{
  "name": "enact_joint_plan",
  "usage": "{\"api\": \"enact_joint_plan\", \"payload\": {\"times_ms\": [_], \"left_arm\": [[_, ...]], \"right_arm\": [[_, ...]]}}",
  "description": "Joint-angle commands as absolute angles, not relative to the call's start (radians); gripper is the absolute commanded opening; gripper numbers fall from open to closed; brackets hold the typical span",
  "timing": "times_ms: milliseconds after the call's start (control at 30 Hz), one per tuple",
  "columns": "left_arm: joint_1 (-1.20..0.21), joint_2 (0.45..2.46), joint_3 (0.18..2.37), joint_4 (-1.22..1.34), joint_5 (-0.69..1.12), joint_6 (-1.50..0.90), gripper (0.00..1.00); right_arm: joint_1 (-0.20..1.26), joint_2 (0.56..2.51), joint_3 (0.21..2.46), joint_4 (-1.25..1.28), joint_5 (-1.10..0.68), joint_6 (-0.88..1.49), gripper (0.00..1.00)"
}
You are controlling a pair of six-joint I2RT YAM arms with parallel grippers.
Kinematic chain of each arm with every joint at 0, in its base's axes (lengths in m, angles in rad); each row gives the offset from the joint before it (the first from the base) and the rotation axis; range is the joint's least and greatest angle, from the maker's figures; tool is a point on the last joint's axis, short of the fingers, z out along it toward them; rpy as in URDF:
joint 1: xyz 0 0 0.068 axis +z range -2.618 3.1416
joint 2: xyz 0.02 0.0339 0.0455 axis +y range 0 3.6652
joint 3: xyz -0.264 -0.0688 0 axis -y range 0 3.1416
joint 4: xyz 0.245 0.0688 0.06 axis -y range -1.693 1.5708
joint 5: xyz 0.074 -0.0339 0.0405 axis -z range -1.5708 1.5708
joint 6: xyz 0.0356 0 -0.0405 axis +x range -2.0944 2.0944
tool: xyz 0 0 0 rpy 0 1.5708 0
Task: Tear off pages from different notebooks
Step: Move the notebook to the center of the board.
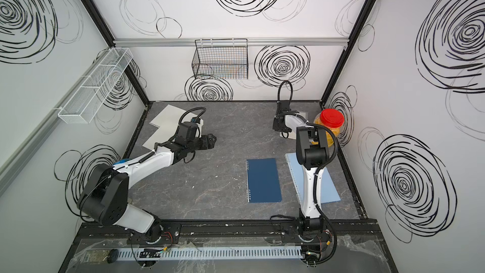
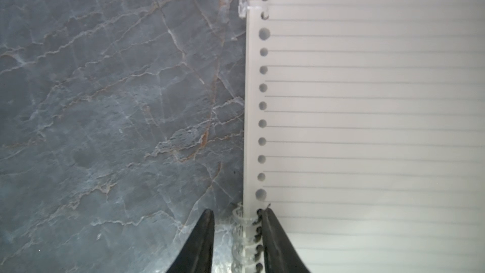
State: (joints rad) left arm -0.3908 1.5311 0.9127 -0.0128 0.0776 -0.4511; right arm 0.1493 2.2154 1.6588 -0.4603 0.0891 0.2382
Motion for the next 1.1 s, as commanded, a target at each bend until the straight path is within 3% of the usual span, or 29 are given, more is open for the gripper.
{"api": "enact_joint_plan", "payload": {"times_ms": [0, 333, 833, 1067], "left_arm": [[-0.387, 1.54, 0.943, -0.019, 0.07, -0.43, 0.83], [-0.384, 1.54, 0.944, -0.023, 0.067, -0.43, 0.83], [-0.374, 1.57, 0.929, -0.005, 0.068, -0.43, 0.83], [-0.356, 1.65, 0.977, -0.012, 0.074, -0.43, 0.81]], "right_arm": [[0.186, 2.24, 1.684, -0.5, 0.021, 0.177, 0.33], [0.271, 2.245, 1.676, -0.498, -0.08, 0.156, 0.31], [0.509, 2.238, 1.657, -0.448, -0.224, 0.229, 0.3], [0.585, 2.137, 1.576, -0.31, -0.448, 0.282, 0.33]]}}
